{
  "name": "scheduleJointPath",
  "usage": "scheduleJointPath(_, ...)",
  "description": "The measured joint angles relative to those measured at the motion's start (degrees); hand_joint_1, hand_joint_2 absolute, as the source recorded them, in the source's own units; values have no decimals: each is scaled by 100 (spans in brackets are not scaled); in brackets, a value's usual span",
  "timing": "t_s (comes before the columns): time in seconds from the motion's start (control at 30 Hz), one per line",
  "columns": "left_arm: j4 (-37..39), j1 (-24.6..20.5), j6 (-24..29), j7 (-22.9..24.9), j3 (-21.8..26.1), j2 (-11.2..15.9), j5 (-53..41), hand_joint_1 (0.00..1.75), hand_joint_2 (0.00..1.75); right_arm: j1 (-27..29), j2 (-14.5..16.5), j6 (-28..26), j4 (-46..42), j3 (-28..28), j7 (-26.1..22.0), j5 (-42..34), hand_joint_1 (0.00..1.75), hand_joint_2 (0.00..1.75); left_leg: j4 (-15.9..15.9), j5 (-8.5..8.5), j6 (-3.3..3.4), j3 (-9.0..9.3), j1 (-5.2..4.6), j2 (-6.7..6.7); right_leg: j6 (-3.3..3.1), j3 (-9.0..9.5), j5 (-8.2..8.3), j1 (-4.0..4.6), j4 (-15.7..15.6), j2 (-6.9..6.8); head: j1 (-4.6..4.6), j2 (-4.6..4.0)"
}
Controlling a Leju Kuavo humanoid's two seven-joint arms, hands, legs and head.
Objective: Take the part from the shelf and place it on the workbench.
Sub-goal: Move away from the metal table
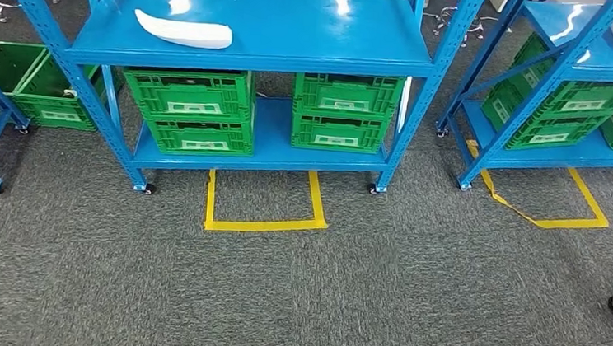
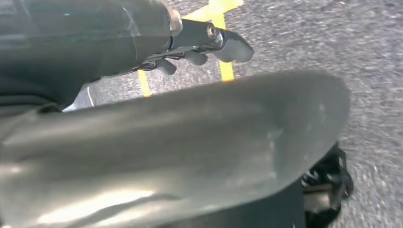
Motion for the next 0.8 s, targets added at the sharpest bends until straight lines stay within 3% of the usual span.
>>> scheduleJointPath(0.07,0,3,-4,1,0,-2,0,0,0,15,-3,0,-1,0,-2,-1,0,0,0,-50,35,54,-21,16,13,-429,-208,3,730,-4,53,0)
scheduleJointPath(0.1,0,5,-4,2,0,-2,0,0,0,26,-5,0,-2,0,-2,-1,0,0,0,-74,42,84,-32,17,8,-552,-182,5,884,-4,73,0)
scheduleJointPath(0.2,0,6,-4,2,0,-1,0,0,0,41,-5,1,-3,0,-2,-2,0,0,0,-109,46,131,-47,12,-11,-609,-13,8,855,-5,103,0)
scheduleJointPath(0.3,0,6,-4,2,0,-1,0,0,0,41,-5,1,-2,0,-2,-2,0,0,0,-115,46,140,-49,11,-16,-594,31,9,805,-5,109,0)
scheduleJointPath(0.37,0,5,-4,2,0,-2,0,0,0,38,-5,0,-1,0,-2,-2,0,0,0,-145,43,188,-60,10,-52,-463,287,19,455,-5,133,0)
scheduleJointPath(0.4,0,4,-4,1,1,-3,0,0,0,36,-7,-1,-1,0,-2,-1,0,0,-1,-172,39,224,-68,9,-91,-337,492,33,121,-5,151,0)
scheduleJointPath(0.47,-1,-2,-6,-1,1,-15,0,0,0,33,-14,-1,-2,-1,-3,0,0,0,-23,-255,-31,291,-92,6,-209,-44,728,67,-551,-15,172,0)
scheduleJointPath(0.53,-1,-7,-10,-2,0,-21,0,0,0,30,-13,0,-3,-2,-4,2,0,0,33,-362,-129,311,-105,2,-289,133,689,57,-826,-29,167,0)
scheduleJointPath(0.57,-1,-8,-13,-2,0,-19,0,0,0,26,-8,0,-3,-2,-4,3,0,0,219,-470,-165,236,-99,1,-306,189,690,36,-879,-32,144,0)
scheduleJointPath(0.63,-2,-6,-13,-2,0,-17,1,0,0,16,-7,-1,-3,-2,-4,6,0,0,931,-755,-226,-175,-49,-8,-327,261,660,21,-917,-36,55,0)
scheduleJointPath(0.67,-2,-2,-13,-1,0,-15,1,0,0,16,-7,-2,-3,-2,-4,7,0,44,1300,-845,-257,-433,-21,-9,-329,292,633,21,-918,-36,15,0)
scheduleJointPath(0.7,-2,3,-13,0,-1,-13,2,0,0,21,-7,-2,-3,-2,-4,7,0,87,1500,-818,-282,-618,2,-9,-323,324,600,19,-913,-34,-9,0)
scheduleJointPath(0.73,-2,7,-13,1,-1,-12,2,0,0,28,-7,-1,-3,-2,-4,7,0,131,1491,-669,-301,-700,20,-7,-308,363,561,14,-905,-30,-23,0)
scheduleJointPath(0.77,-2,8,-13,1,-2,-10,2,0,0,33,-5,-1,-3,-2,-4,7,0,175,1269,-418,-317,-668,37,-2,-288,411,517,4,-893,-24,-36,0)
scheduleJointPath(0.8,-2,8,-13,1,-2,-9,2,0,0,35,-4,1,-3,-2,-7,7,0,175,936,-154,-329,-564,53,4,-260,457,466,-7,-878,-17,-49,0)
